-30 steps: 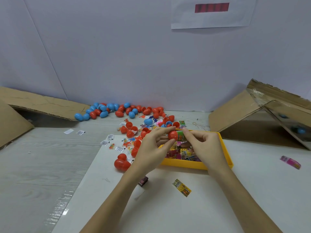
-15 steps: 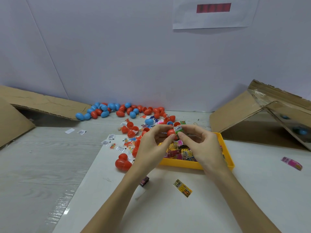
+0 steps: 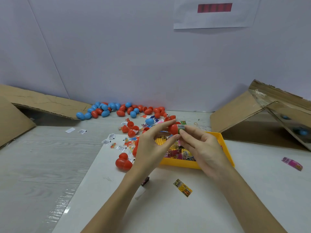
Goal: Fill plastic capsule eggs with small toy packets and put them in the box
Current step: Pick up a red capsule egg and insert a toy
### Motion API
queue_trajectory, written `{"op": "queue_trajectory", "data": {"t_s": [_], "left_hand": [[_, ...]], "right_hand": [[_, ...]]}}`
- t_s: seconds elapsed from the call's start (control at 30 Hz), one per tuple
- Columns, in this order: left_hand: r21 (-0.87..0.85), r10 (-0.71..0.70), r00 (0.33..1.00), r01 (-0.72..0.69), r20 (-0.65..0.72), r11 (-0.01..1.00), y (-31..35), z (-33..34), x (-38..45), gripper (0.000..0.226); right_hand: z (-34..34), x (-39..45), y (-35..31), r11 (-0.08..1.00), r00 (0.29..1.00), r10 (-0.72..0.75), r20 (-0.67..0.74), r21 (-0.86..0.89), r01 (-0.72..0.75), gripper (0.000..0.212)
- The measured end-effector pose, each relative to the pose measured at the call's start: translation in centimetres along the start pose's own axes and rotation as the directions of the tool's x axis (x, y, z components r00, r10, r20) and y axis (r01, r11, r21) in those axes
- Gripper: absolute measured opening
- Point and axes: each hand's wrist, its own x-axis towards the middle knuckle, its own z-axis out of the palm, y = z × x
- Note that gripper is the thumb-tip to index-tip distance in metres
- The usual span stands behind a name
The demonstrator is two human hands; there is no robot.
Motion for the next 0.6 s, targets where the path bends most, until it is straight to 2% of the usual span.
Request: {"op": "queue_trajectory", "data": {"t_s": [0.07,0.17,0.37,0.6], "left_hand": [[0.085,0.085,0.996,-0.084,-0.005,0.993,-0.1,0.0,0.0,0.05],[0.187,0.201,0.98,-0.197,-0.001,0.962,-0.3,0.2,0.0,0.053],[0.243,0.296,0.955,-0.284,-0.012,0.927,-0.7,0.0,0.0,0.057],[0.225,0.331,0.943,-0.316,-0.032,0.922,-0.9,-0.1,0.0,0.04]], "right_hand": [[0.2,0.0,-0.3,0.966,0.99,0.136,0.039,0.218,-0.141,0.038],[0.7,-0.2,-0.5,0.896,0.964,0.236,0.12,0.357,-0.264,0.037],[1.6,-0.7,-0.6,0.822,0.936,0.296,0.192,0.447,-0.352,0.034],[2.2,-1.0,-0.7,0.755,0.909,0.368,0.196,0.507,-0.415,0.02]]}}
